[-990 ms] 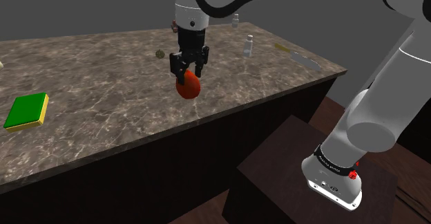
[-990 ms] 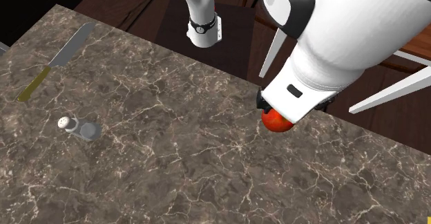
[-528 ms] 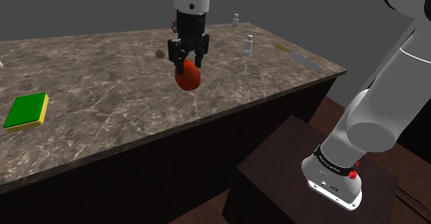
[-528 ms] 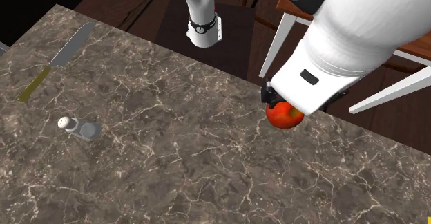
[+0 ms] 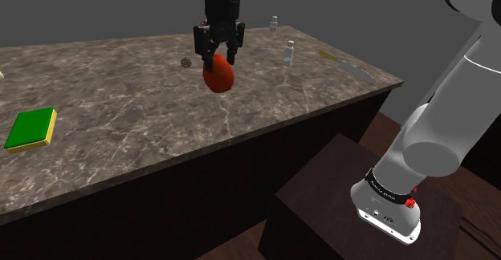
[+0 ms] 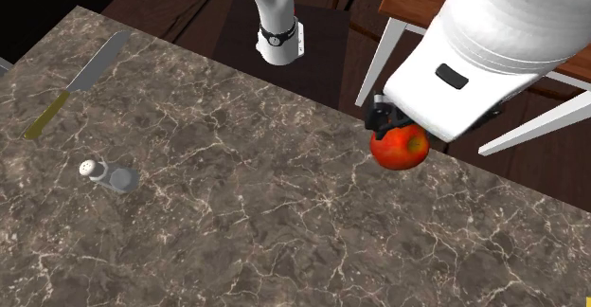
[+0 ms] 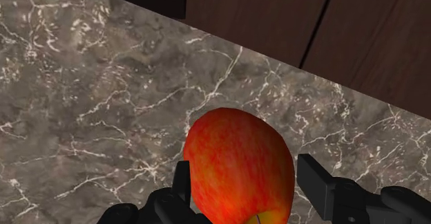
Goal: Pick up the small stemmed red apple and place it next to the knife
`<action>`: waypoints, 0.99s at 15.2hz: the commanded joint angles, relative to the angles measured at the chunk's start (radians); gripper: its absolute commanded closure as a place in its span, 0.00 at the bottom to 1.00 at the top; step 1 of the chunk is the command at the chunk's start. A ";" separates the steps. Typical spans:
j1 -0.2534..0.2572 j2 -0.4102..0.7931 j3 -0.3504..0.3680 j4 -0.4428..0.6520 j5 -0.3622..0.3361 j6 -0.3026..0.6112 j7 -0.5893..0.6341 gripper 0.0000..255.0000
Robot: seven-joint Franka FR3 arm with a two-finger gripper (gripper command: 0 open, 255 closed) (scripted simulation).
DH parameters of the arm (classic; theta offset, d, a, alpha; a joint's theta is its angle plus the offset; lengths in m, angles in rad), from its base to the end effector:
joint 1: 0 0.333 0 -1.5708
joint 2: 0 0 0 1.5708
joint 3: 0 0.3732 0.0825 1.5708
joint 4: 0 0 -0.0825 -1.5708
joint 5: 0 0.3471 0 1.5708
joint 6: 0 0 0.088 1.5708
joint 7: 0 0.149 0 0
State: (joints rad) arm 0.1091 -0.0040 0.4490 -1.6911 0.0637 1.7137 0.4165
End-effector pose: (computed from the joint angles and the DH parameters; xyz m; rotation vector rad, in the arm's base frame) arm 0.4426 0.2870 0.6016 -3.0682 -0.2049 0.0086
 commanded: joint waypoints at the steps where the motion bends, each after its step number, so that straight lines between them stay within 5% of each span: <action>1: 0.001 0.004 0.001 0.033 -0.002 -0.029 0.003 1.00; 15: -0.006 0.031 -0.005 0.232 -0.014 -0.204 0.000 1.00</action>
State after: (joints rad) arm 0.1107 0.0361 0.4507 -1.4531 0.0456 1.5121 0.4315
